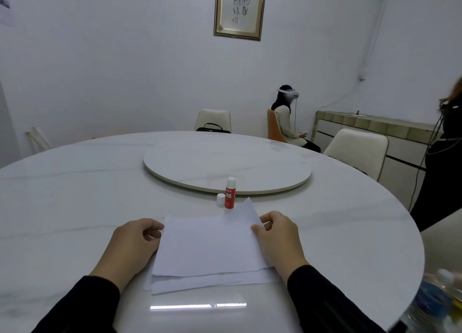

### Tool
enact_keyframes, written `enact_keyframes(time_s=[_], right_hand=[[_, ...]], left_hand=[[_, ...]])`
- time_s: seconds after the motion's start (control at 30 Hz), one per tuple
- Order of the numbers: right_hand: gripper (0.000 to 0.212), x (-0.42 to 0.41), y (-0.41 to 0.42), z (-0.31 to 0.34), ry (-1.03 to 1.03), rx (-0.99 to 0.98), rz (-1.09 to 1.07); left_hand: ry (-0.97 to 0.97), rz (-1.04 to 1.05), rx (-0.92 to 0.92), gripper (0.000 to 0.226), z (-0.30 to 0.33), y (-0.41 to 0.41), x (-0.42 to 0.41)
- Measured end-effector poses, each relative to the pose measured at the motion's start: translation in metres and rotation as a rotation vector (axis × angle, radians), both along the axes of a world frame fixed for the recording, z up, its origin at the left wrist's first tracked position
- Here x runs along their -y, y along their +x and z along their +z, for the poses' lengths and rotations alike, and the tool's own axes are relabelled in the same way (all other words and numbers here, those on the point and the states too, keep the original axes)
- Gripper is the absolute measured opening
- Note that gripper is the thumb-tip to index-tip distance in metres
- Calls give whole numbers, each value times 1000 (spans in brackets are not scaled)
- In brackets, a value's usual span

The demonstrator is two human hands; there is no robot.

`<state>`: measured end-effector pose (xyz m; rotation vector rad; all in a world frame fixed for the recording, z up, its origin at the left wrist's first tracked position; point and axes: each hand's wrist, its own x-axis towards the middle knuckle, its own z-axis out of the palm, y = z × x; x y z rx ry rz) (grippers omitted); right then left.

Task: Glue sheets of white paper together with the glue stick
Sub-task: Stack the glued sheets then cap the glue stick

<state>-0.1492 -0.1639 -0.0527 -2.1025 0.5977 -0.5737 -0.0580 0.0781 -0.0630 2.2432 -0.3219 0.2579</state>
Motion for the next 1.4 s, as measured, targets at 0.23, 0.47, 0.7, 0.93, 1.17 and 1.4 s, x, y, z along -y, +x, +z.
enact_keyframes(time_s=[0.23, 0.47, 0.7, 0.93, 1.17, 1.4], right_hand=[[7, -4, -2, -2, 7, -37, 35], [20, -5, -5, -2, -3, -72, 43], [35, 3, -2, -4, -5, -93, 37], [33, 4, -5, -1, -31, -91, 38], [29, 1, -14, 2, -18, -126, 103], [87, 33, -23, 8, -128, -350, 373]], left_hand=[[117, 37, 40, 25, 0, 0, 4], [50, -91, 9, 27, 0, -6, 1], [320, -609, -101, 109, 19, -31, -7], [314, -617, -100, 90, 12, -29, -8], [282, -588, -22, 65, 6, -26, -5], [376, -525, 0, 80, 10, -20, -16]])
